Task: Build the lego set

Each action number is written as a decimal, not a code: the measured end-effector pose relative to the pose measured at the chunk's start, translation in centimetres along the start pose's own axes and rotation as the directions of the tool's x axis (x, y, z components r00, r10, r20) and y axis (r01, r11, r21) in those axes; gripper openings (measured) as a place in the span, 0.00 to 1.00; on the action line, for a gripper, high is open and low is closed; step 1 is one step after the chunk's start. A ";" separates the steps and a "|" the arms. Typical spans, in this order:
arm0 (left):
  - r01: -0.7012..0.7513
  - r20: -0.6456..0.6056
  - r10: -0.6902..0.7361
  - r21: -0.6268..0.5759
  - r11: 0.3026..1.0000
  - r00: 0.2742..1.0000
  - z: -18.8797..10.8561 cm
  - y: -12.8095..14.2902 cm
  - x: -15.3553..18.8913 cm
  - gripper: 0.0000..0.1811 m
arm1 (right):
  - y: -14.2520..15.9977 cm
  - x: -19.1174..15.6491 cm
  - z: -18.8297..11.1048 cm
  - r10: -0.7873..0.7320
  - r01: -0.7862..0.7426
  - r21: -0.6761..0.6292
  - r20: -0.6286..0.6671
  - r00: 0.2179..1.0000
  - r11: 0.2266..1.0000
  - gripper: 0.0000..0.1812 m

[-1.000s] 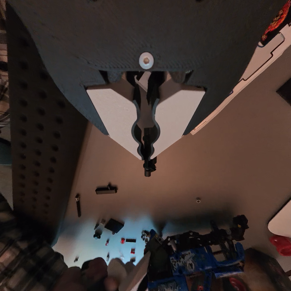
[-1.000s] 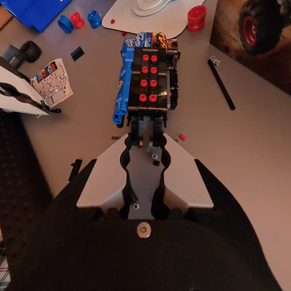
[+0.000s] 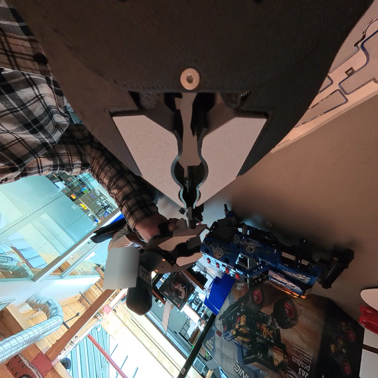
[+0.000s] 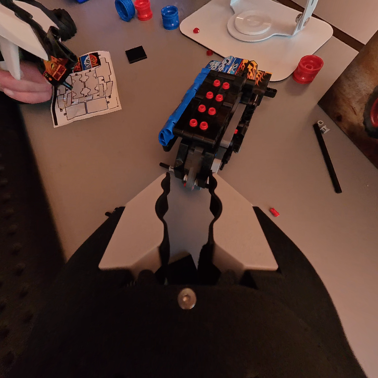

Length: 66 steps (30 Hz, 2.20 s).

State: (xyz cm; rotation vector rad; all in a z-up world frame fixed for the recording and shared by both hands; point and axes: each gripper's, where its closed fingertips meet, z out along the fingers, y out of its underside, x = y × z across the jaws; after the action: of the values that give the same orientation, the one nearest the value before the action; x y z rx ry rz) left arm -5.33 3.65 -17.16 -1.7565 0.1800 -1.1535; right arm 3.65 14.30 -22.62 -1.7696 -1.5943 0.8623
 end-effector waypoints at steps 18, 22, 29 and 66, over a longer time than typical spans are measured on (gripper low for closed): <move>0.024 -0.020 -0.023 0.041 0.999 1.000 -0.3 -0.7 0.2 0.01 | -0.1 0.1 -3.1 0.043 -0.040 0.132 -0.020 0.999 0.990 0.16; 0.020 -0.015 -0.020 0.036 0.999 1.000 -0.2 -0.6 0.1 0.00 | 0.3 -0.1 -2.5 0.032 -0.029 0.110 -0.028 0.999 0.994 0.18; 0.035 -0.022 -0.034 0.033 0.999 0.999 -0.1 -0.5 0.1 0.00 | 0.6 -0.7 -1.3 0.018 -0.016 0.067 -0.027 0.999 0.998 0.22; -0.021 -0.201 0.014 -0.032 0.999 0.979 1.3 0.5 3.8 0.01 | -7.5 -12.6 1.4 -0.055 -0.051 0.337 0.298 0.953 0.940 0.15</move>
State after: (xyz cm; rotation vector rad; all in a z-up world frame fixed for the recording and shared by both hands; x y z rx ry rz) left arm -2.11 1.99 -15.28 -1.6623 0.3376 -1.3214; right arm -2.90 2.50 -16.65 -1.4387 -1.5141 1.3741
